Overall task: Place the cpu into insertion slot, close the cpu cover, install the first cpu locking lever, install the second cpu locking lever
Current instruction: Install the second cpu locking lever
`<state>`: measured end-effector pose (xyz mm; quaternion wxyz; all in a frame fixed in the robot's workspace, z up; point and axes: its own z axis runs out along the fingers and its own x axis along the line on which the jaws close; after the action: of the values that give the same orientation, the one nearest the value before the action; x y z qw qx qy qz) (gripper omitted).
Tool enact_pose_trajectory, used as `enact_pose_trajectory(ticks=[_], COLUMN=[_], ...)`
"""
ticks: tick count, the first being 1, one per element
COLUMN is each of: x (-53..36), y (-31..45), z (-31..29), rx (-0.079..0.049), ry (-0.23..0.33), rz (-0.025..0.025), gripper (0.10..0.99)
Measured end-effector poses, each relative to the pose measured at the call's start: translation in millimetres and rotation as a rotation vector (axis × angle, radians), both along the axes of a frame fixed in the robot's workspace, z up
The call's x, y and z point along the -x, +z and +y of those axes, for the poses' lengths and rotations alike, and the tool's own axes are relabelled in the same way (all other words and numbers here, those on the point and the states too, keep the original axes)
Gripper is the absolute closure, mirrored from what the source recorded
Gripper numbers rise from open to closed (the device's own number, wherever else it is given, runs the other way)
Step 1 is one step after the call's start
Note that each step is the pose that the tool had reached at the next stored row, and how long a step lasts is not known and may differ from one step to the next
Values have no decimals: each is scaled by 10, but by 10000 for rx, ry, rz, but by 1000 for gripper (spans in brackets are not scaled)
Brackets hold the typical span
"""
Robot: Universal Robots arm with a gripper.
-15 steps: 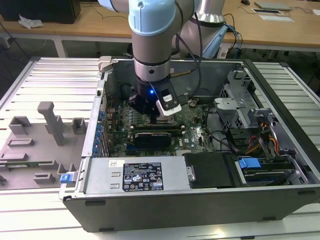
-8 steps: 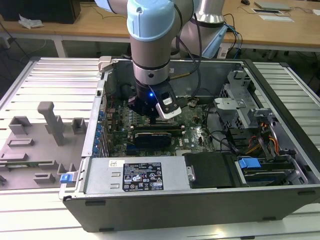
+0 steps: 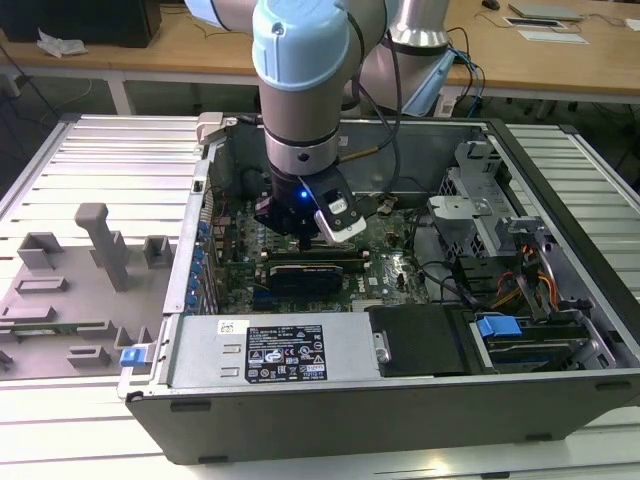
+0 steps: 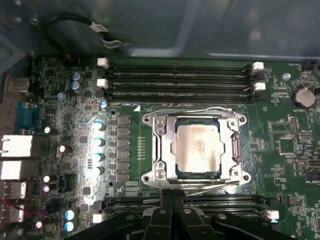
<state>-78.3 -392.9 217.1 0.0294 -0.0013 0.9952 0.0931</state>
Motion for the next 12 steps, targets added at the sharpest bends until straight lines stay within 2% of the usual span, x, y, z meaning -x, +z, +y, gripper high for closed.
enact_pose_trajectory(ticks=[1, 2, 5, 7, 12], x=[5, 16, 44, 59, 70], y=[-1, -4, -25, -48, -72], z=[-5, -8, -15, -19, -33], rx=[-111, -283, -498, -560, -576], ry=[5, 13, 37, 51, 74], rz=[0, 1, 1, -1, 1], gripper=[980, 980, 980, 980, 980])
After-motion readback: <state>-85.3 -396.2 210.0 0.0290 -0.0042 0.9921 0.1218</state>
